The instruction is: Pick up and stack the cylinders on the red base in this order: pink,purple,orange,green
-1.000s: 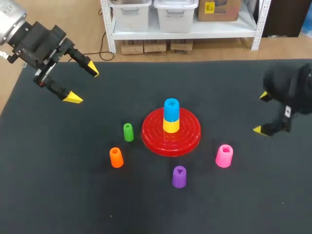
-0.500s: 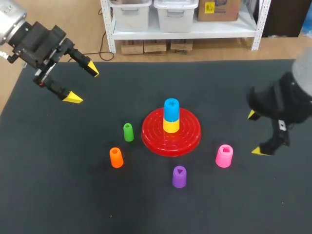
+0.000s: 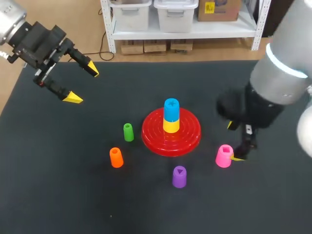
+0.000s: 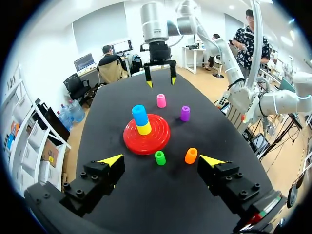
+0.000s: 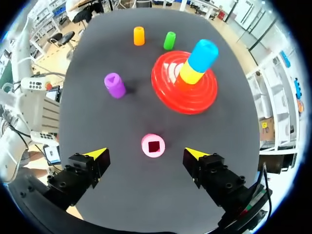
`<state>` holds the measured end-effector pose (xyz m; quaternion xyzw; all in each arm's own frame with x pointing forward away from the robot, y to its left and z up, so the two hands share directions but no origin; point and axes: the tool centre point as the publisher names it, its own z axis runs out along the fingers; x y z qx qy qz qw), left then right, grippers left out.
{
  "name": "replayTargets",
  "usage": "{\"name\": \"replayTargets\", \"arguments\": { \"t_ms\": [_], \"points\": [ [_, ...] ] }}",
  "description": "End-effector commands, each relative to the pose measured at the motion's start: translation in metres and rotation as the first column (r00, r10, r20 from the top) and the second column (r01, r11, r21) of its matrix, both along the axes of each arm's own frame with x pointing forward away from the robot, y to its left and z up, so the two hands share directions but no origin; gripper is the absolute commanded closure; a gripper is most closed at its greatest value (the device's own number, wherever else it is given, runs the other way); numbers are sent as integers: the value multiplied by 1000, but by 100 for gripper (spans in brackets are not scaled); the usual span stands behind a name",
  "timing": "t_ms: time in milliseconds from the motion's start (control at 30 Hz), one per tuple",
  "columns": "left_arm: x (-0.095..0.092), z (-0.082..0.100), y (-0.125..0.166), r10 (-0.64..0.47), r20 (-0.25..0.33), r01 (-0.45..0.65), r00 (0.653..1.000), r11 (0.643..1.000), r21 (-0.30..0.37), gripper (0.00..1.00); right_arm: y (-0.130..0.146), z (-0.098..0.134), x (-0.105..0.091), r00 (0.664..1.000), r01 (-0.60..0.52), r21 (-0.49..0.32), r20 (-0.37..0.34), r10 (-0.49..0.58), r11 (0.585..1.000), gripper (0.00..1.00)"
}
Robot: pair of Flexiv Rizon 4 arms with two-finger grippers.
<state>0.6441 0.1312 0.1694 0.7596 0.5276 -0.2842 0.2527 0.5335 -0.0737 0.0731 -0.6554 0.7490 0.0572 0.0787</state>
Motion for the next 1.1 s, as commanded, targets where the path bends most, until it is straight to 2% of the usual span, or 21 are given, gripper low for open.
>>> {"name": "replayTargets", "arguments": {
  "t_ms": [33,300,500,633,1100],
  "points": [
    [-1,-1,0,1,3,-1,1000,1000,-1,0,9,-14,-3,1000,6,-42,28,-5,999,0],
    [-1,-1,0,1,3,-1,1000,1000,-1,0,9,-31,4,998,36,-92,47,-32,995,0],
    [-1,-1,0,1,3,-1,1000,1000,-1,0,8,-42,15,997,83,-65,1,-83,994,0],
    [-1,-1,0,1,3,-1,1000,1000,-1,0,7,-51,22,996,92,-89,0,-93,992,0],
    [-1,-1,0,1,3,-1,1000,1000,-1,0,5,-65,24,994,101,-118,-15,-104,988,0]
  ]
}}
